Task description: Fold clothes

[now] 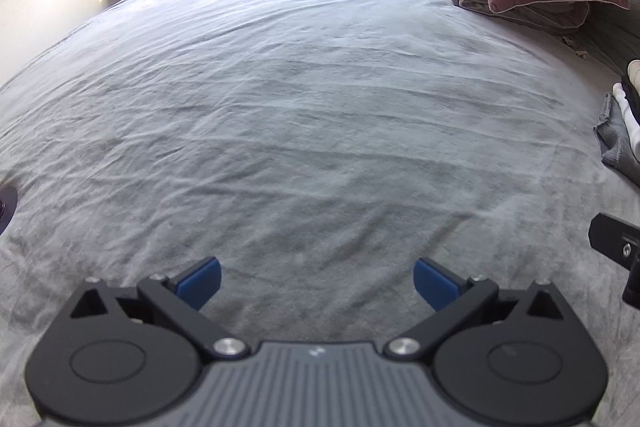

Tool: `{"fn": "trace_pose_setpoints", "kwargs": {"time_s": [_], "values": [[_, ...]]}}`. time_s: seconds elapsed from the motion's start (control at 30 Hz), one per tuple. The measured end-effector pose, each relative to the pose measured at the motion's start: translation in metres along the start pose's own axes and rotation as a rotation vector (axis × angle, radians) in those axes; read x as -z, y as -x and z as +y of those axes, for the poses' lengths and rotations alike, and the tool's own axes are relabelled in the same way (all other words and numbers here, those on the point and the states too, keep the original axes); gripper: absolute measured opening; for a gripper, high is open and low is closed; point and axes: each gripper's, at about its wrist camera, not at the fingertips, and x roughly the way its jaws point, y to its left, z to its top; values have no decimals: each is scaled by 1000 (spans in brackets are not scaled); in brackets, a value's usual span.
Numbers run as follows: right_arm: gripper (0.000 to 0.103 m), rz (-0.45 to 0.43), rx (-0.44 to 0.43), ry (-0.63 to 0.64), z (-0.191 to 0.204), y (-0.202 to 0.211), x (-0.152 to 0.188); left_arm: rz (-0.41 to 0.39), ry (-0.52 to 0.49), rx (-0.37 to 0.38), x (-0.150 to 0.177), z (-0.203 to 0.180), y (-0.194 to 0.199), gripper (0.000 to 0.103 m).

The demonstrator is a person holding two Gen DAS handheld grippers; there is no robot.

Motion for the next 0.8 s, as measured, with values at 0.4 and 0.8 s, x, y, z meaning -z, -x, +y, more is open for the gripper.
{"fn": "trace_pose_setpoints", "kwargs": {"time_s": [0.4, 0.8], "values": [[103, 30, 11, 9, 1, -7, 3, 4, -23, 1, 2, -3, -4, 102], [103, -17, 34, 84, 14, -48, 49, -189, -40, 13, 35, 7, -26, 103]]}}
